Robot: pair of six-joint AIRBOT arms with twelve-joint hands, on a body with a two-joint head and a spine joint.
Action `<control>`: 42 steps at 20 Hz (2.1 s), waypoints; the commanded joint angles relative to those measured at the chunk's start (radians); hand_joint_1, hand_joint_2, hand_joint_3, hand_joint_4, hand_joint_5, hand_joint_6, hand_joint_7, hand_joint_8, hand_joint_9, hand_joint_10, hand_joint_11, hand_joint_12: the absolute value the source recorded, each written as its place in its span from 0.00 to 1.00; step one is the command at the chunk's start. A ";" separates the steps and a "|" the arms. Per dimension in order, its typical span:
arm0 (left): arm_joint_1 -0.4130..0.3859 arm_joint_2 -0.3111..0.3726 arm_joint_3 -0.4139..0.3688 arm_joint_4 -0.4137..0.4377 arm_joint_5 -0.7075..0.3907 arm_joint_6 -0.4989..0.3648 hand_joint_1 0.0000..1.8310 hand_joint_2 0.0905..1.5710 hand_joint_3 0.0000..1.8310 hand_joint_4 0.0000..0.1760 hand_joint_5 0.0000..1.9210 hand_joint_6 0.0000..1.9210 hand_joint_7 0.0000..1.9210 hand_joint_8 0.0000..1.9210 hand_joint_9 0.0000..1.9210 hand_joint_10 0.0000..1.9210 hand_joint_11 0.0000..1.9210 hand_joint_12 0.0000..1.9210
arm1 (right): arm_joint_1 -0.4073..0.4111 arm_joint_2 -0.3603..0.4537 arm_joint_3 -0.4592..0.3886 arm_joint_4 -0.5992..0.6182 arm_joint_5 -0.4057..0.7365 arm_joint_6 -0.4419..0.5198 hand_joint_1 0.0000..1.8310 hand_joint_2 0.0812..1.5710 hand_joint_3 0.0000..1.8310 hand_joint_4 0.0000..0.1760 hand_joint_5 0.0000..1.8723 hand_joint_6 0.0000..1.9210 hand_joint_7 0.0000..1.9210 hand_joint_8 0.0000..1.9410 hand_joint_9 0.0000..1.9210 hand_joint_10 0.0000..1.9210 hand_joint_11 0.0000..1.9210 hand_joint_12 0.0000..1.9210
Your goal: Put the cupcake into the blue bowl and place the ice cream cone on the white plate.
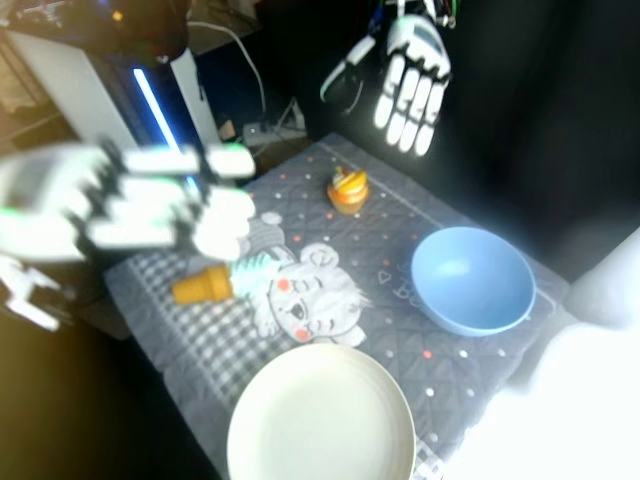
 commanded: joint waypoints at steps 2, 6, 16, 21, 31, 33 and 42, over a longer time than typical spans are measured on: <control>-0.020 -0.018 0.014 -0.007 -0.040 -0.043 0.45 0.44 0.00 0.04 0.12 0.00 0.19 0.01 0.19 0.00 0.16 0.02 | 0.014 -0.014 0.008 0.005 0.062 0.021 0.34 0.41 0.00 0.11 0.02 0.00 0.15 0.00 0.14 0.00 0.00 0.33; -0.035 -0.049 0.034 0.059 0.017 -0.103 0.49 0.43 0.00 0.00 0.14 0.00 0.21 0.00 0.21 0.00 0.15 0.12 | 0.014 -0.048 0.033 -0.055 -0.011 0.092 0.40 0.39 0.00 0.00 0.04 0.00 0.21 0.00 0.21 0.00 0.00 0.51; -0.079 -0.100 0.035 0.220 0.135 -0.138 0.47 0.45 0.00 0.14 0.19 0.01 0.28 0.00 0.31 0.00 0.07 0.55 | 0.010 -0.098 0.043 -0.115 -0.105 0.135 0.41 0.39 0.00 0.11 0.09 0.00 0.26 0.00 0.26 0.00 0.04 0.51; -0.086 -0.121 0.039 0.277 0.172 -0.161 0.47 0.45 0.00 0.07 0.24 0.01 0.30 0.00 0.33 0.00 0.11 0.51 | -0.003 -0.129 0.063 -0.133 -0.133 0.165 0.40 0.39 0.00 0.00 0.13 0.00 0.29 0.00 0.30 0.00 0.12 0.42; -0.092 -0.147 0.052 0.311 0.200 -0.173 0.47 0.46 0.00 0.19 0.23 0.00 0.30 0.00 0.33 0.00 0.15 0.50 | -0.044 -0.177 0.100 -0.131 -0.187 0.179 0.41 0.40 0.00 0.00 0.18 0.00 0.31 0.00 0.33 0.00 0.16 0.38; -0.092 -0.148 0.053 0.311 0.200 -0.175 0.48 0.47 0.00 0.21 0.23 0.00 0.30 0.00 0.33 0.00 0.14 0.51 | -0.050 -0.183 0.104 -0.131 -0.191 0.182 0.43 0.41 0.00 0.00 0.17 0.00 0.30 0.00 0.33 0.00 0.16 0.36; -0.088 -0.165 0.067 0.314 0.193 -0.200 0.65 0.54 0.00 0.00 0.29 0.00 0.35 0.00 0.42 0.02 0.26 0.46 | -0.064 -0.210 0.120 -0.123 -0.196 0.182 0.62 0.55 0.00 0.00 0.51 0.00 0.67 0.01 0.62 0.25 0.43 0.73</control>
